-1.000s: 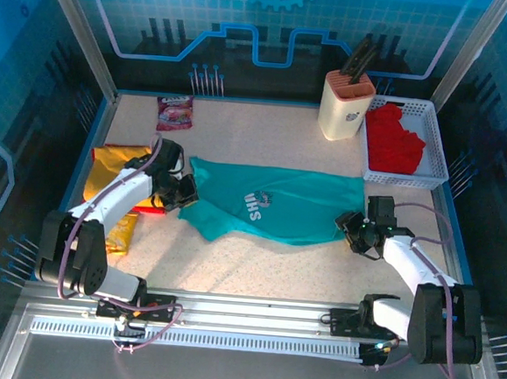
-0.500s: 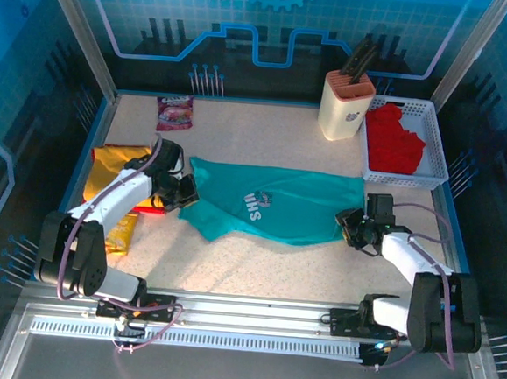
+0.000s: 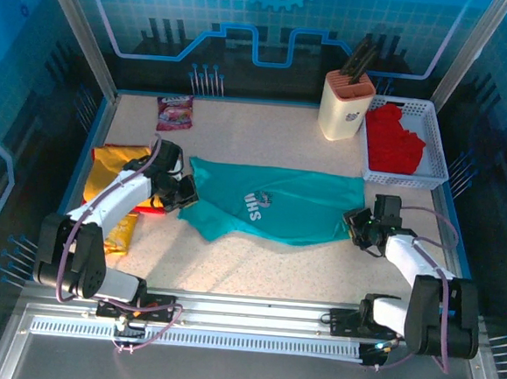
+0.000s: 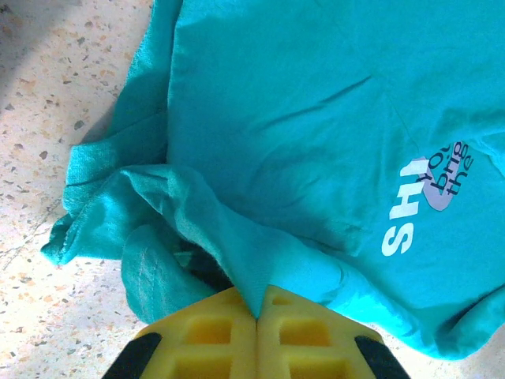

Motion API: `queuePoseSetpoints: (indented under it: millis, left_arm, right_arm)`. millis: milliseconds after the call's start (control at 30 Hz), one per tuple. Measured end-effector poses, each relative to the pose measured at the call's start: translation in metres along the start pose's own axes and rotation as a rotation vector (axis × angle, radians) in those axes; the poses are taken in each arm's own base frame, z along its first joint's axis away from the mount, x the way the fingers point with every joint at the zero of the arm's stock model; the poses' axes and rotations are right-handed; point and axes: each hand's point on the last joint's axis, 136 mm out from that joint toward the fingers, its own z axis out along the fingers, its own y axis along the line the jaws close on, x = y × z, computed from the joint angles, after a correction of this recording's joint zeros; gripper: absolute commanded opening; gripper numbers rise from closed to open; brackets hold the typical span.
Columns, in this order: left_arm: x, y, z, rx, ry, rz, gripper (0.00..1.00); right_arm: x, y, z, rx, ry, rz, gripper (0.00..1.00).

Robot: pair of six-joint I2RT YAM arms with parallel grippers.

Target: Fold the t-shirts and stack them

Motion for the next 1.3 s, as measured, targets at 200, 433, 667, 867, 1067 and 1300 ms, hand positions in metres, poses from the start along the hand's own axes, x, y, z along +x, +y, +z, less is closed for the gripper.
queuePoseSetpoints:
  millis: [200, 433, 667, 867, 1067, 1300]
  left_arm:
    - [0.0, 0.0, 0.0, 0.0, 0.0, 0.0, 0.0]
    - [0.0, 0.0, 0.0, 0.0, 0.0, 0.0, 0.0]
    - [0.0, 0.0, 0.0, 0.0, 0.0, 0.001, 0.0]
    - [0.0, 0.0, 0.0, 0.0, 0.0, 0.001, 0.0]
    - [0.0, 0.0, 0.0, 0.0, 0.0, 0.001, 0.0]
    - [0.003, 0.003, 0.002, -0.007, 0.008, 0.001, 0.0]
  right_arm:
    - [-0.003, 0.004, -0.004, -0.016, -0.002, -0.003, 0.44]
    - [0.002, 0.006, -0.023, -0.079, -0.03, 0.023, 0.41]
    - [0.013, -0.013, -0.015, -0.035, -0.004, 0.083, 0.4]
    - [0.018, -0.019, 0.001, 0.002, 0.03, 0.105, 0.4]
    - [0.016, -0.013, 0.008, -0.01, 0.033, 0.104, 0.4]
    - [0.017, -0.007, 0.01, -0.015, 0.047, 0.103, 0.41]
